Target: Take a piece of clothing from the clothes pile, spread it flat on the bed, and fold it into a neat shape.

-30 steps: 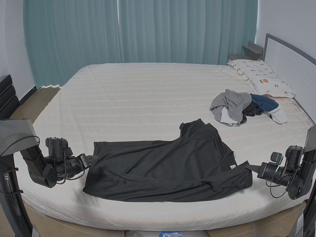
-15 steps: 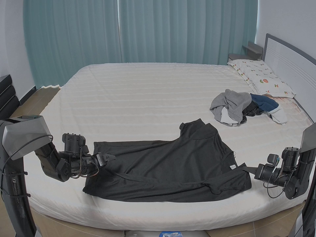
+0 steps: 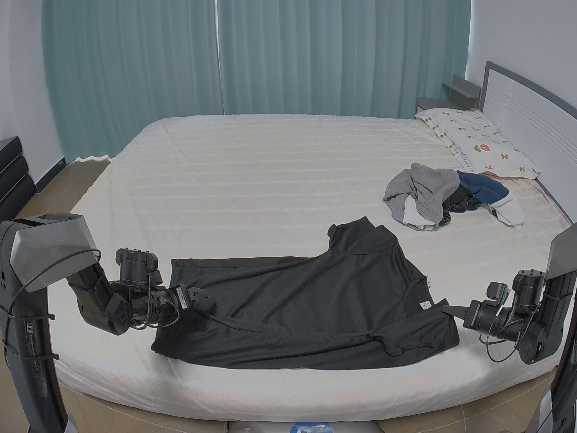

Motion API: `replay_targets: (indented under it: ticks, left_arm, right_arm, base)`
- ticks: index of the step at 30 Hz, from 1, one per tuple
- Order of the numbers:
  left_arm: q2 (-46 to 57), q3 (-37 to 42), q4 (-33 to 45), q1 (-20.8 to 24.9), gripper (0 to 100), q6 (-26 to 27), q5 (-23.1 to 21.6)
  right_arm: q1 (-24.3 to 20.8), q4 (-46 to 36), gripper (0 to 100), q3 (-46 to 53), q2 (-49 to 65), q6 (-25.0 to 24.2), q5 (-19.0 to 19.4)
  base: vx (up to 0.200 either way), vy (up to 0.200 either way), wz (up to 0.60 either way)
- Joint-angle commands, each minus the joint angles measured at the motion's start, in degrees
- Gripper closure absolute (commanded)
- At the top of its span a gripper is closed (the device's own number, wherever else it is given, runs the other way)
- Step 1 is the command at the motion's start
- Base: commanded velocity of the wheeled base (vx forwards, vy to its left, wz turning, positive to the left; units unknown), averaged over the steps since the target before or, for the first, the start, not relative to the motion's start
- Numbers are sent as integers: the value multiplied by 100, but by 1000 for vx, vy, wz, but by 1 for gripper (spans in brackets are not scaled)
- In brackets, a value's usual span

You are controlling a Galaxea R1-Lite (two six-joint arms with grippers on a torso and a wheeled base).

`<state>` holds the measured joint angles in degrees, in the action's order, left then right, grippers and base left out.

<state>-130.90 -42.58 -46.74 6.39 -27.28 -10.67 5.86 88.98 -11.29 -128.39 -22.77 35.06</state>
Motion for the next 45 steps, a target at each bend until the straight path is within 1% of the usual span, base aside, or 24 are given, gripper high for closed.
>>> replay_targets:
  ticks: [1,3,4,9,12,14,20,22,24,27,30,31,33,34,36,37,45]
  left_arm:
    - [-120,13,-11,12,0,4,21]
    - [-172,4,-37,12,0,12,30]
    - [-181,4,-37,12,100,12,30]
    - [-146,22,-28,-6,100,12,65]
    - [-111,92,-37,-50,100,21,284]
    - [-85,119,-37,-76,100,21,346]
    - [355,505,-55,-173,100,12,372]
    - [636,804,-160,-217,100,4,372]
    - [724,901,-213,-243,100,12,372]
    - [988,1244,-397,-384,100,21,364]
    - [1093,1375,-441,-419,100,12,364]
    - [1330,1630,-538,-498,100,-5,311]
    - [1392,1692,-573,-533,100,-14,311]
    - [1524,1850,-635,-577,100,-14,311]
    - [1568,1885,-652,-586,100,-14,311]
    - [1752,2043,-661,-630,100,-23,311]
    - [2288,2527,-670,-648,100,-23,311]
  right_arm:
    - [11,85,100,-23,-10,1,1]
    - [11,85,100,-23,-10,1,-8]
    - [11,85,100,-23,-19,1,1]
    - [2,85,100,-31,-46,1,1]
    - [11,85,100,-31,-72,1,1]
    - [11,85,100,-31,-72,1,-8]
    - [20,85,100,-5,16,1,-8]
    - [29,85,100,65,157,10,-8]
    - [38,85,100,92,209,10,-8]
    - [38,85,100,303,429,18,-8]
    - [38,85,100,391,517,18,1]
    - [38,85,100,549,684,27,36]
    - [38,85,100,584,728,27,45]
    - [38,85,100,654,833,18,45]
    - [38,85,100,672,868,18,54]
    - [46,85,100,777,983,18,54]
    - [38,85,100,1102,1317,27,89]
  base:
    - [0,0,0]
    - [0,0,0]
    - [0,0,0]
    - [0,0,0]
    - [0,0,0]
    - [0,0,0]
    - [0,0,0]
    - [0,0,0]
    - [0,0,0]
    - [0,0,0]
    - [0,0,0]
    - [0,0,0]
    - [0,0,0]
    - [0,0,0]
    - [0,0,0]
    - [0,0,0]
    - [0,0,0]
